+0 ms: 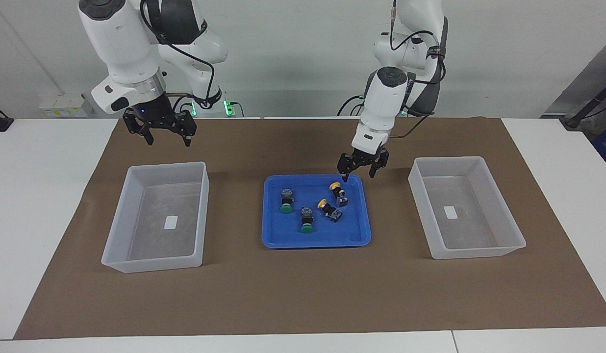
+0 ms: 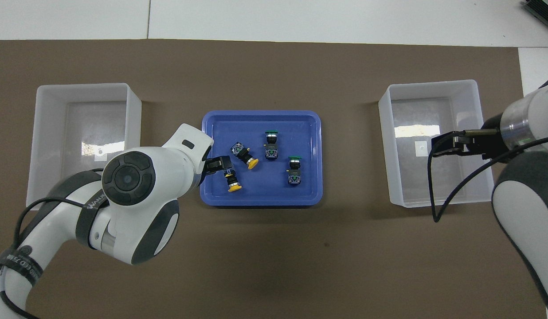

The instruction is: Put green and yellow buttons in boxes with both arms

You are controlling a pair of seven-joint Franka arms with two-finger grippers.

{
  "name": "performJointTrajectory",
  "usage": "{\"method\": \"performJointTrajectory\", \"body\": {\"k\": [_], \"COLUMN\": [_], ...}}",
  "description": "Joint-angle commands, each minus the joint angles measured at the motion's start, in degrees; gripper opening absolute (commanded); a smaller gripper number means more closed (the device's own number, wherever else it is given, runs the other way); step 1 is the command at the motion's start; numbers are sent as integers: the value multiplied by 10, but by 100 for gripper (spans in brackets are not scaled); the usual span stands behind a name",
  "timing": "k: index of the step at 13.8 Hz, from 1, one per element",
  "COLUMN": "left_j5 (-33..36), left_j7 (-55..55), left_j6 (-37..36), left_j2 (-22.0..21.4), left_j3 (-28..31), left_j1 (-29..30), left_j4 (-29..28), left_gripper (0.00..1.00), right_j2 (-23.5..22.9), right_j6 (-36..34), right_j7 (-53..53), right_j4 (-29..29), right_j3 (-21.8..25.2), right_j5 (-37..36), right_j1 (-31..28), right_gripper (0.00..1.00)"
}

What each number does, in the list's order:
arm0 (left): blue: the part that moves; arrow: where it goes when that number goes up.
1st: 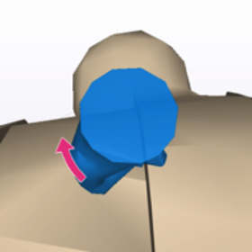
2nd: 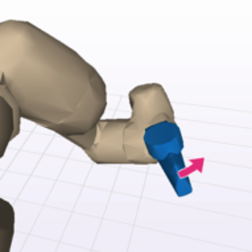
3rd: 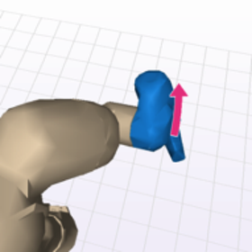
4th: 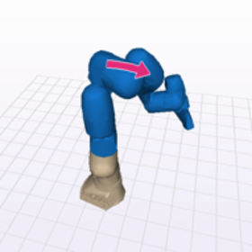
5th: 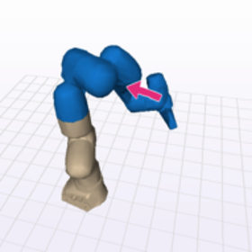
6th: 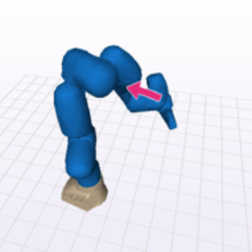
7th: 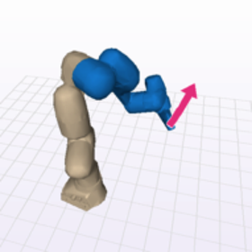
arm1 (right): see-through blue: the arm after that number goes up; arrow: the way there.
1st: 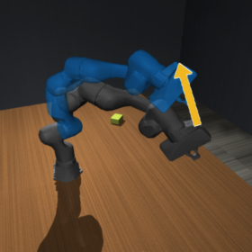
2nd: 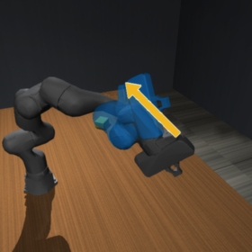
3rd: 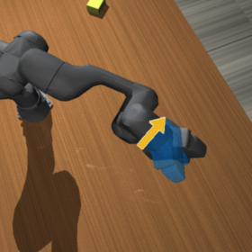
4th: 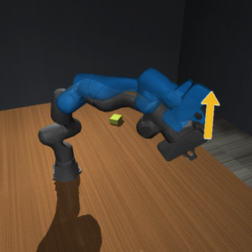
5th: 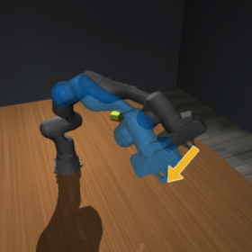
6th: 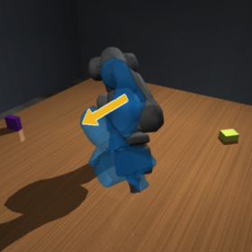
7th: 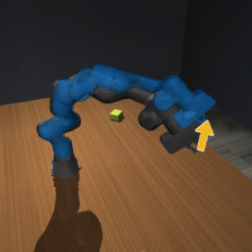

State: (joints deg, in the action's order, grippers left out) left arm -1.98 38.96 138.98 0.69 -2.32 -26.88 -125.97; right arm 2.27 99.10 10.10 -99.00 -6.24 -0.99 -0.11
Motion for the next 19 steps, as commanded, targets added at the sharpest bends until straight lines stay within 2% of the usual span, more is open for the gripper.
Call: {"method": "performJointTrajectory", "body": {"k": [1, 5, 9, 12, 15, 19], "left_j5": [-8, -8, -8, -8, -8, -9], "left_j7": [9, 42, 46, 47, 49, 74], "left_j6": [25, 93, 114, 142, 158, 158], "left_j2": [4, 56, 78, 103, 121, 121], "left_j3": [8, 8, 8, 8, 8, 8], "left_j1": [-20, -41, -41, -42, -50, -57], "left_j4": [-21, -20, -20, -19, -19, -19], "left_gripper": [100, 100, 100, 99, 85, 57], "right_j2": [6, -32, -96, -152, -186, -202], "right_j6": [44, 115, 186, 245, 317, 352], "right_j7": [38, 119, 211, 274, 326, 346], "right_j4": [-30, -33, -33, -36, -65, -92], "right_j3": [-3, -3, -2, -2, -2, -2], "right_j5": [13, 6, -2, -36, -57, -82], "right_j1": [11, 82, 151, 199, 230, 246], "right_gripper": [100, 100, 100, 100, 100, 100]}}
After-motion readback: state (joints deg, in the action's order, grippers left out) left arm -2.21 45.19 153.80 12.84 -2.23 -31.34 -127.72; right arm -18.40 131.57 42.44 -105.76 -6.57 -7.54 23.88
